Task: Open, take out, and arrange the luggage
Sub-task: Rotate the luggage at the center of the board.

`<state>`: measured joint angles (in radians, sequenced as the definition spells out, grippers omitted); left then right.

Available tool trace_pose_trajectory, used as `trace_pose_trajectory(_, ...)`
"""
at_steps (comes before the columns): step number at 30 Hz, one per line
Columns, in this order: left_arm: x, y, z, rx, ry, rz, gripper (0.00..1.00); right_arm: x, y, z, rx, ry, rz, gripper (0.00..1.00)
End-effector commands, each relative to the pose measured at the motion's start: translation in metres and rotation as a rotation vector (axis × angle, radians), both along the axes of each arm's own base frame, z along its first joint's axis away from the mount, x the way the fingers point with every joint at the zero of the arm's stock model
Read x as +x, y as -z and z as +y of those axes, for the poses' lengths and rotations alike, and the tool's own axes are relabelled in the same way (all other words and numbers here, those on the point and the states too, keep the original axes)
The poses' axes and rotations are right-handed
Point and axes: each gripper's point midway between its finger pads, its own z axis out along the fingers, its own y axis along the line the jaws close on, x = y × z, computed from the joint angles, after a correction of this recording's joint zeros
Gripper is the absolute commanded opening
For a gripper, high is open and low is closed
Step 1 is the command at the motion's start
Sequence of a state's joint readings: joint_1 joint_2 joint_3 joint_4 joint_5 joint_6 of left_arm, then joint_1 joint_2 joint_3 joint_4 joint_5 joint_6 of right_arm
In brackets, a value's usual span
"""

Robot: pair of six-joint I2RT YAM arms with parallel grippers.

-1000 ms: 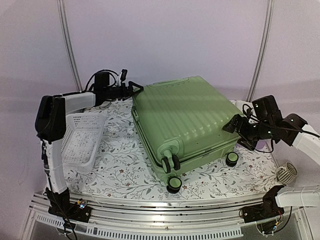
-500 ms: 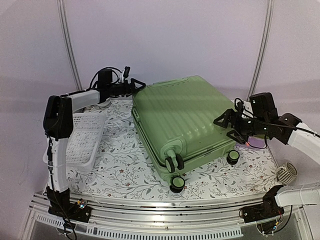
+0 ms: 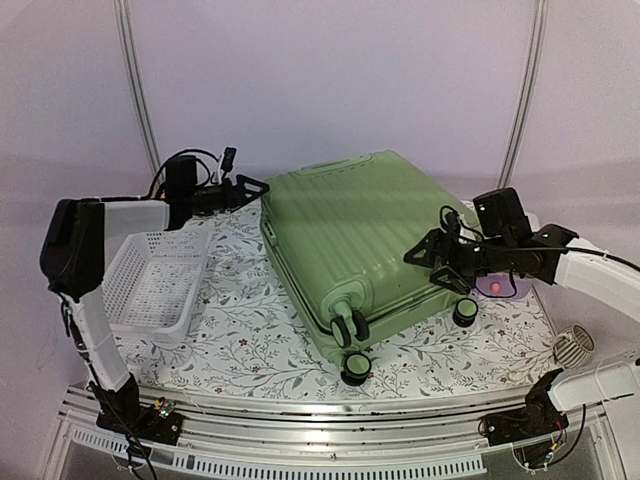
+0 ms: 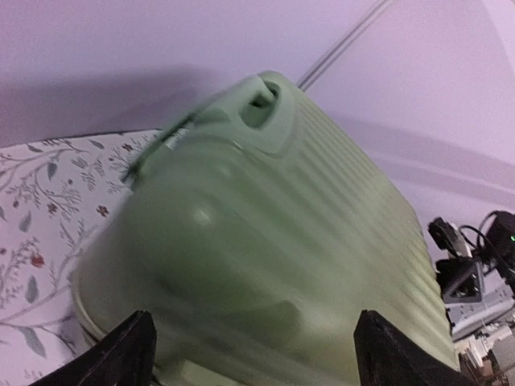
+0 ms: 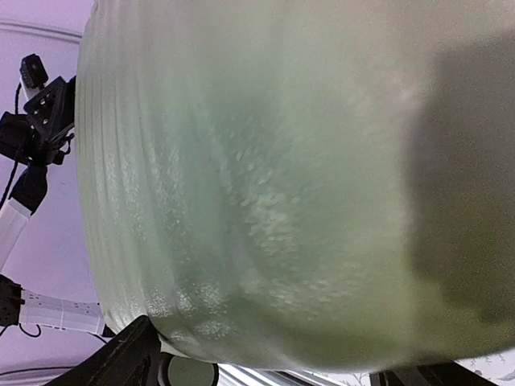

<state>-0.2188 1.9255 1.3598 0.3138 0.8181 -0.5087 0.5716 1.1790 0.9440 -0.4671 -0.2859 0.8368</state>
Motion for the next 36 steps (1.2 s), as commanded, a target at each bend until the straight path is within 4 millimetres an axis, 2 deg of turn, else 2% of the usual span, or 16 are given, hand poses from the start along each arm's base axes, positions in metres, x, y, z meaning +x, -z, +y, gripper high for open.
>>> trace_pose_trajectory(1, -0.075, -0.033, -0.018, -0.086, 0.153, -0.036, 0.87, 0.022, -0.006, 0.032, 0.01, -0.071, -0.108, 0.89)
trace_pose_trajectory(6, -0.121, -0.027, 0.006, -0.051, 0.061, -0.032, 0.87, 0.022, -0.001, 0.06, 0.041, -0.155, -0.105, 0.89)
trace_pose_trajectory(10, -0.153, -0.02, 0.031, 0.005, -0.061, -0.04, 0.88, 0.021, 0.012, 0.079, 0.0, -0.204, -0.079, 0.89)
trace_pose_trajectory(13, -0.171, -0.019, 0.045, 0.036, -0.122, -0.035, 0.88, 0.03, 0.016, 0.071, -0.073, -0.164, -0.083, 0.9)
trace_pose_trajectory(17, -0.188, -0.025, 0.06, 0.054, -0.191, -0.055, 0.9, 0.046, 0.01, 0.042, -0.182, -0.056, -0.129, 0.94)
trace_pose_trajectory(24, -0.202, -0.045, 0.072, 0.08, -0.239, -0.101, 0.91, 0.075, 0.007, -0.031, -0.203, 0.161, -0.126, 0.95)
trace_pose_trajectory(27, -0.203, -0.048, 0.074, 0.086, -0.248, -0.109, 0.91, 0.091, 0.0, -0.05, -0.214, 0.227, -0.152, 0.95)
trace_pose_trajectory(30, -0.201, -0.048, 0.074, 0.089, -0.255, -0.099, 0.91, 0.105, -0.002, -0.049, -0.225, 0.219, -0.163, 0.95)
trace_pose_trajectory(33, -0.199, -0.045, 0.074, 0.092, -0.257, -0.085, 0.92, 0.11, 0.0, -0.025, -0.188, 0.087, -0.18, 0.94)
trace_pose_trajectory(36, -0.194, -0.04, 0.079, 0.115, -0.296, -0.072, 0.95, 0.108, 0.006, -0.013, -0.171, 0.013, -0.169, 0.92)
